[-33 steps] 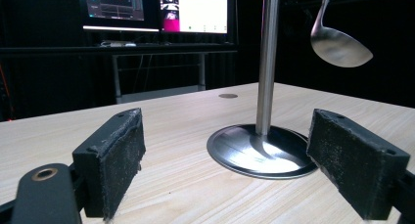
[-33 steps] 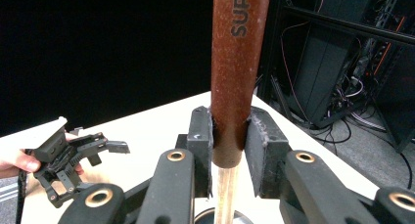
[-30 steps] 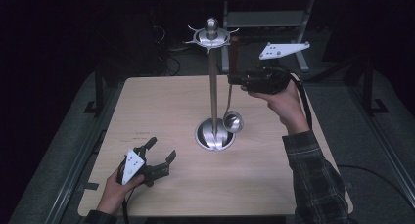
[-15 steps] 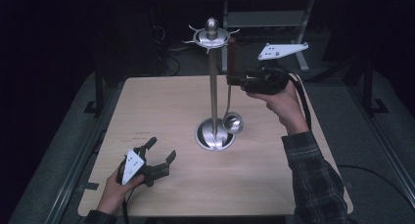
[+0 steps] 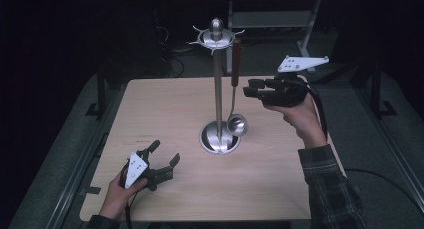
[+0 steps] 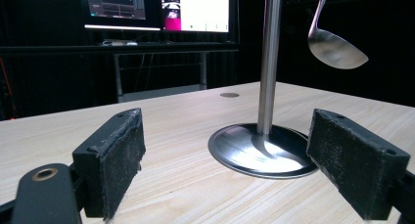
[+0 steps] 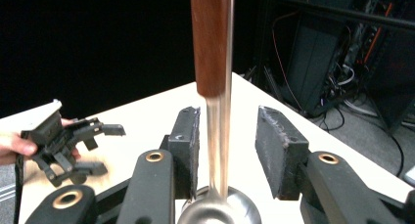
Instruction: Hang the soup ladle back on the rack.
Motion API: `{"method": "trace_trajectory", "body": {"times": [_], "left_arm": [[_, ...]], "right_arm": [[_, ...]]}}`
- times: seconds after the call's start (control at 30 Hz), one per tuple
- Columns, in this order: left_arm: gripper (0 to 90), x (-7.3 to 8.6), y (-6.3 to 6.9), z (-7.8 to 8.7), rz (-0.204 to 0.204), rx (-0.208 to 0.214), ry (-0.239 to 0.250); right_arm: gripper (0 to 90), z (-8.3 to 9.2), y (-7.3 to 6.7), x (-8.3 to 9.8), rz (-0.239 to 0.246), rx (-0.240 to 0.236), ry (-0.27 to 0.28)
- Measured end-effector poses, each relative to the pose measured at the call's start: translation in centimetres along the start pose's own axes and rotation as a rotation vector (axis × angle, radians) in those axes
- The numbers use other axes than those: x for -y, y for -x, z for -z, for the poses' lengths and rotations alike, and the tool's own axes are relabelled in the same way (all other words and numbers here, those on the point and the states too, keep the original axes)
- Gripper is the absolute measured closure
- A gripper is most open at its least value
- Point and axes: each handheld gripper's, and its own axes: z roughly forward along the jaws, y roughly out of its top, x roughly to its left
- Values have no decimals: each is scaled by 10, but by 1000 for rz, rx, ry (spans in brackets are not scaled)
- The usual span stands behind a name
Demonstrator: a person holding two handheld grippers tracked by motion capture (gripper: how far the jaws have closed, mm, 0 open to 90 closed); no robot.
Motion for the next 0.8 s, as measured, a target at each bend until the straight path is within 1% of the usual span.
{"method": "trace_trajectory", "body": {"times": [0.13, 0.2, 0.23, 0.27, 0.43, 0.47, 0.5, 0.57, 0.7, 0.8], "left_arm": [[137, 0, 0, 0, -2, 3, 3], [136, 0, 0, 0, 1, 5, 0], [136, 0, 0, 0, 1, 5, 0], [136, 0, 0, 0, 4, 7, -3], [136, 0, 0, 0, 3, 9, -2], [136, 0, 0, 0, -1, 9, -3], [136, 0, 0, 0, 6, 9, -2], [136, 0, 0, 0, 9, 9, -2], [136, 0, 0, 0, 7, 9, -4], [136, 0, -1, 0, -5, 10, -6]], "right_arm": [[574, 4, 0, 15, -7, 20, -9], [554, 5, 0, 23, -8, 37, -14], [554, 5, 0, 23, -8, 37, -14], [536, 5, 0, 31, -11, 49, -20], [488, 6, 0, 48, -13, 84, -33], [478, 7, -1, 51, -15, 88, -34], [467, 7, -1, 55, -18, 93, -39], [449, 7, -1, 62, -19, 105, -49], [429, 9, -1, 80, -41, 114, -56], [407, 11, 0, 92, -54, 118, -60]]}}
